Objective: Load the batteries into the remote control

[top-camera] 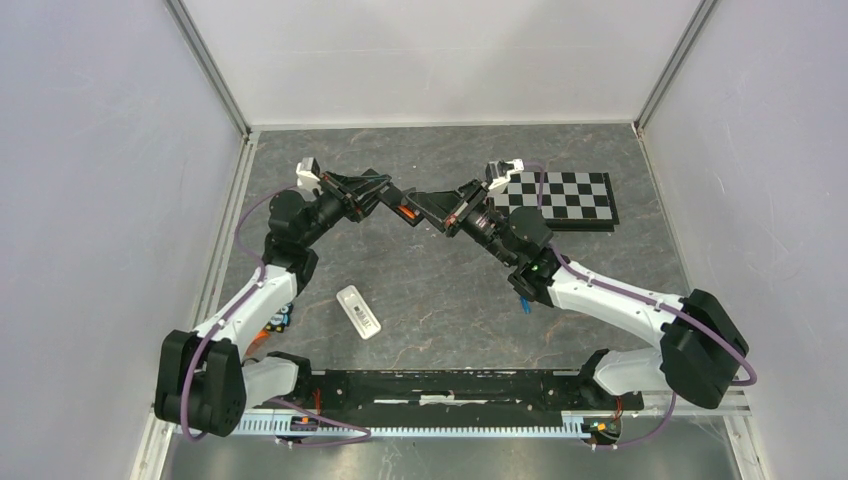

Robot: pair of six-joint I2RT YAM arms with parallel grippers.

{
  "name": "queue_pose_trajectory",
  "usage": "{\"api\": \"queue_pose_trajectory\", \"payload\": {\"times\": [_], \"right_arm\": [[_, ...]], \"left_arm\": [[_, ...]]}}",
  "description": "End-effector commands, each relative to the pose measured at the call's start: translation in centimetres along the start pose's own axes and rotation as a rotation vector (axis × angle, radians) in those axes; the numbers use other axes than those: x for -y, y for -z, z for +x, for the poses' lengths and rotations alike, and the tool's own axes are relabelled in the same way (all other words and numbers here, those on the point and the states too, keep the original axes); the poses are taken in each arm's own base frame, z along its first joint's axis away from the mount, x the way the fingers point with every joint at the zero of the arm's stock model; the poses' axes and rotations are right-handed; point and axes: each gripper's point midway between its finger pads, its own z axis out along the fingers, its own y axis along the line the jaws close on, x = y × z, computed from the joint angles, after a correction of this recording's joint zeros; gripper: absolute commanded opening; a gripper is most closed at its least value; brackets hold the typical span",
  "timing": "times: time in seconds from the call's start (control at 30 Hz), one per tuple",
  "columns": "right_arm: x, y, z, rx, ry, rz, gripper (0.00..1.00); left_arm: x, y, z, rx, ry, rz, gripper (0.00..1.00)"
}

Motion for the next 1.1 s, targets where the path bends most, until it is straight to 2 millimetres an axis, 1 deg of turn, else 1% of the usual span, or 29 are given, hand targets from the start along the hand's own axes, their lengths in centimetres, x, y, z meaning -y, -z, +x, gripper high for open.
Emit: {"api": "queue_pose_trajectory", "payload": {"times": [0.0,0.27,0.53,0.63,0.77,0.83,0.9,1.07], "right_arm": [[3.9,0.1,0.3,0.003,0.0,0.159,0.0],[4.6,-0.2,1.2,-0.026,0.004,0.184,0.0],[5.8,-0.2,1.3,-0.024,-0.009,0.228,0.0],[6.2,-0.2,1.4,-0.025,-0.015,0.238,0.0],[7.1,-0.1,1.6,-0.028,-0.042,0.252,0.0],[7.3,-0.1,1.7,-0.031,-0.051,0.256,0.0],[7.3,0.0,1.6,-0.031,-0.055,0.259,0.03],[7.0,0.0,1.0,-0.017,-0.057,0.258,0.18]], "left_arm": [[4.4,-0.1,0.2,-0.01,-0.001,0.131,0.02],[3.9,-0.8,-0.5,0.009,-0.002,0.094,0.02],[3.5,-1.1,-1.0,0.031,0.02,0.069,0.02],[4.1,-1.4,-1.2,0.035,0.02,0.082,0.02],[5.1,-1.6,-0.8,0.01,0.003,0.105,0.02],[4.9,-1.5,-0.7,0.002,0.003,0.102,0.02],[4.9,-1.3,-0.5,-0.003,-0.004,0.108,0.02],[4.4,-1.0,-0.3,-0.009,-0.001,0.102,0.02]]}}
